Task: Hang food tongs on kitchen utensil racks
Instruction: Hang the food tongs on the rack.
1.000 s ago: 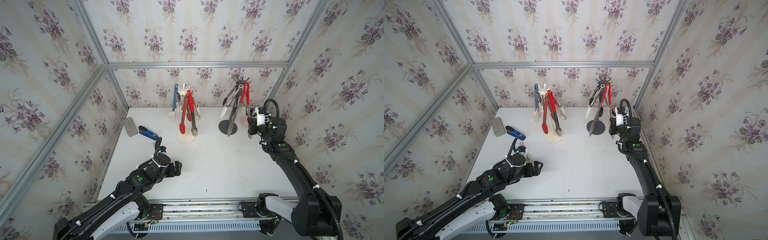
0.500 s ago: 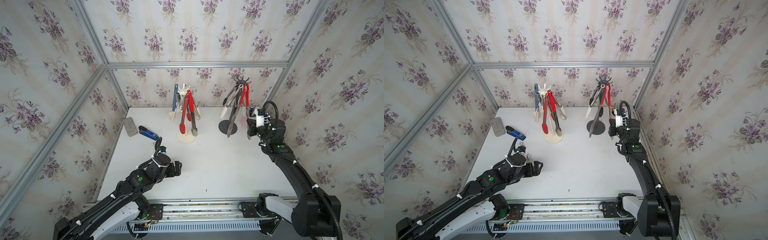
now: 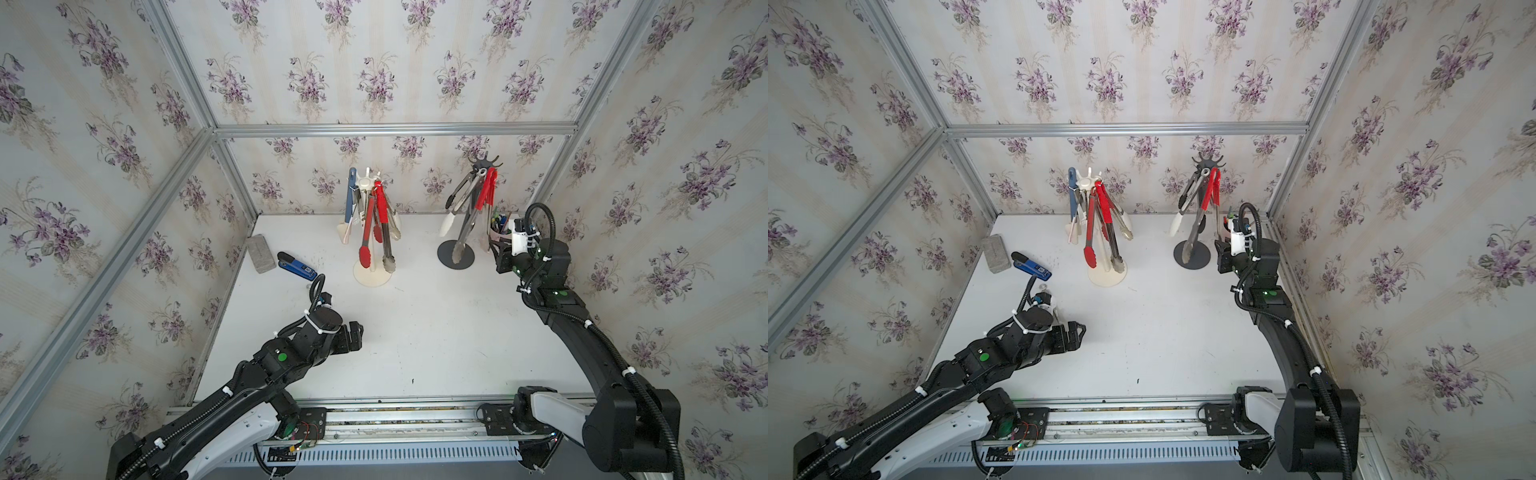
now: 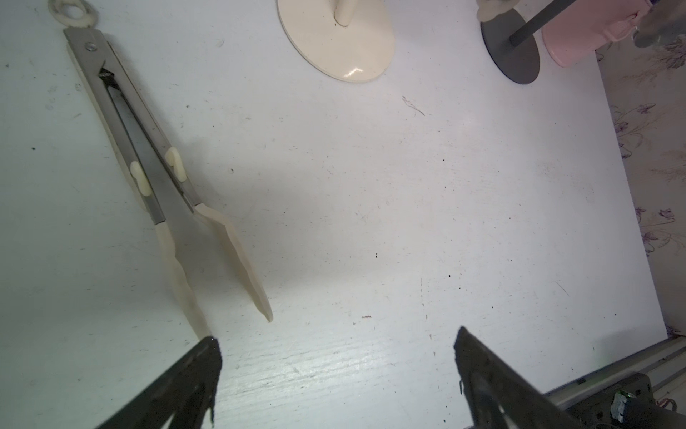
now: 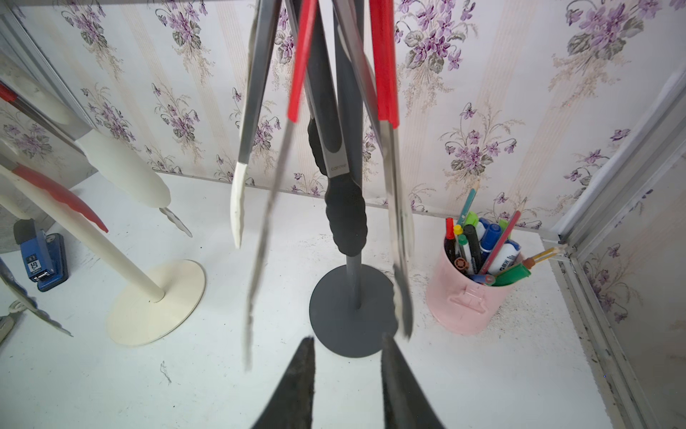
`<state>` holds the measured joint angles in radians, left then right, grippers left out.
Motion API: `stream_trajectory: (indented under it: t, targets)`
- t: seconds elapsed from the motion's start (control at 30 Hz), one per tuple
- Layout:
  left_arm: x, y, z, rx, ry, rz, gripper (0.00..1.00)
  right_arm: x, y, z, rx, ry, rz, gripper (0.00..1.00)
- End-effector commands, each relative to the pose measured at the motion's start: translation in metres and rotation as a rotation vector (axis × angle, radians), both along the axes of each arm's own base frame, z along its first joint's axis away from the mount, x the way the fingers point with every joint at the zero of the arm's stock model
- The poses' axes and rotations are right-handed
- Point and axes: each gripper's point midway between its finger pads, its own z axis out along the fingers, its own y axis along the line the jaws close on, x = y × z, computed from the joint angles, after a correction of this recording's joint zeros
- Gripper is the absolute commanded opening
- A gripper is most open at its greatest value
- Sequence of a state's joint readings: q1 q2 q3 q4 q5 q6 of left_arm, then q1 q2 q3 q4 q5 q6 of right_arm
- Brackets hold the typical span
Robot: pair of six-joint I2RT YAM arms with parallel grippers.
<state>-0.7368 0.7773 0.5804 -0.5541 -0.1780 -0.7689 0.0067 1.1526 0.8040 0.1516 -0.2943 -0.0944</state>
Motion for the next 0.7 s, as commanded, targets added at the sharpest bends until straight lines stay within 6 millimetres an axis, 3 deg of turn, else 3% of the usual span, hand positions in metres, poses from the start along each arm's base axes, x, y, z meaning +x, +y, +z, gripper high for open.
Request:
stream_trajectory:
  t: [0.0, 0.43, 0.67]
  targets:
    - [0.003, 0.005, -0.002, 0.009, 0.013, 0.047, 0.99, 0.002, -0.003, 0.008, 0.011, -0.024, -0.021, 0.45]
    - [0.001, 0.022, -0.017, 0.032, 0.106, 0.156, 0.99, -0.009, -0.003, 0.021, 0.05, -0.052, -0.031, 0.83]
    - [-0.004, 0.039, -0.03, 0.046, 0.18, 0.24, 0.99, -0.017, 0.004, 0.023, 0.07, -0.045, 0.005, 0.9]
